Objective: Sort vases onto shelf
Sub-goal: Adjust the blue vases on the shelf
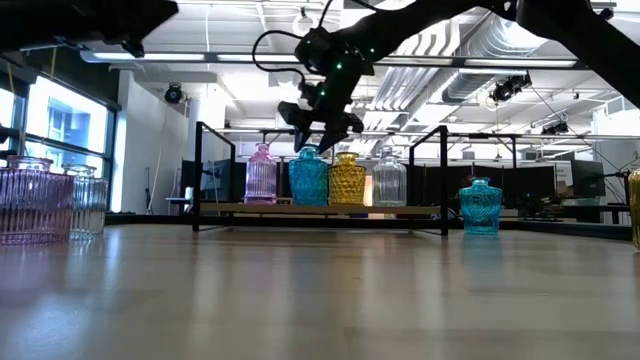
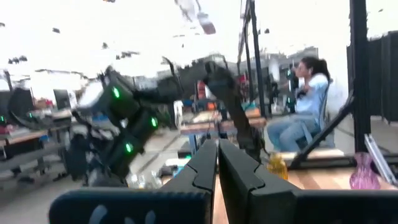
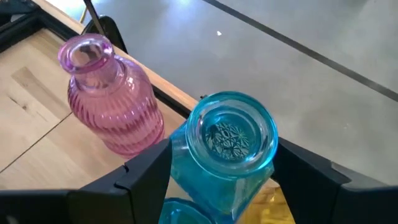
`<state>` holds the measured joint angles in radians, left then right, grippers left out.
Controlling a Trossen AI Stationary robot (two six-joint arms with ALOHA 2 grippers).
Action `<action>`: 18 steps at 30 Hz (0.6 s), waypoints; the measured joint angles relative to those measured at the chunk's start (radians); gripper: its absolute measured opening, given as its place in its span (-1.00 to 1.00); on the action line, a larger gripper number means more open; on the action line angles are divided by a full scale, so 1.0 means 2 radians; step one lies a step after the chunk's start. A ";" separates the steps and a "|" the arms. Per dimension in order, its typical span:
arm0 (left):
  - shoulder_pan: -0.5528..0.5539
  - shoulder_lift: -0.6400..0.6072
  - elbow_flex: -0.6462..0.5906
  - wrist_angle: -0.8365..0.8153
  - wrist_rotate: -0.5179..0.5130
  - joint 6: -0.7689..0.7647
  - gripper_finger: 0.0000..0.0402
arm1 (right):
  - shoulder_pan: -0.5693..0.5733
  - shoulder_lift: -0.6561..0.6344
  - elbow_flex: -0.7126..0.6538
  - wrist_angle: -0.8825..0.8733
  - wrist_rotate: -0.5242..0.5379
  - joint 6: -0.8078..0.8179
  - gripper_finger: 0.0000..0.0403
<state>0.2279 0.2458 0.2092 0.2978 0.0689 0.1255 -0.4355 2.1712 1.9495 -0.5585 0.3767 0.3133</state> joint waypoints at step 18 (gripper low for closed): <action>0.000 -0.109 0.000 -0.058 0.000 0.005 -0.96 | 0.003 -0.006 0.000 -0.047 0.017 0.000 0.27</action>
<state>0.2279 0.0273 0.2092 0.1823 0.0685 0.1352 -0.4304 2.1591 1.9495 -0.6529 0.4106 0.3129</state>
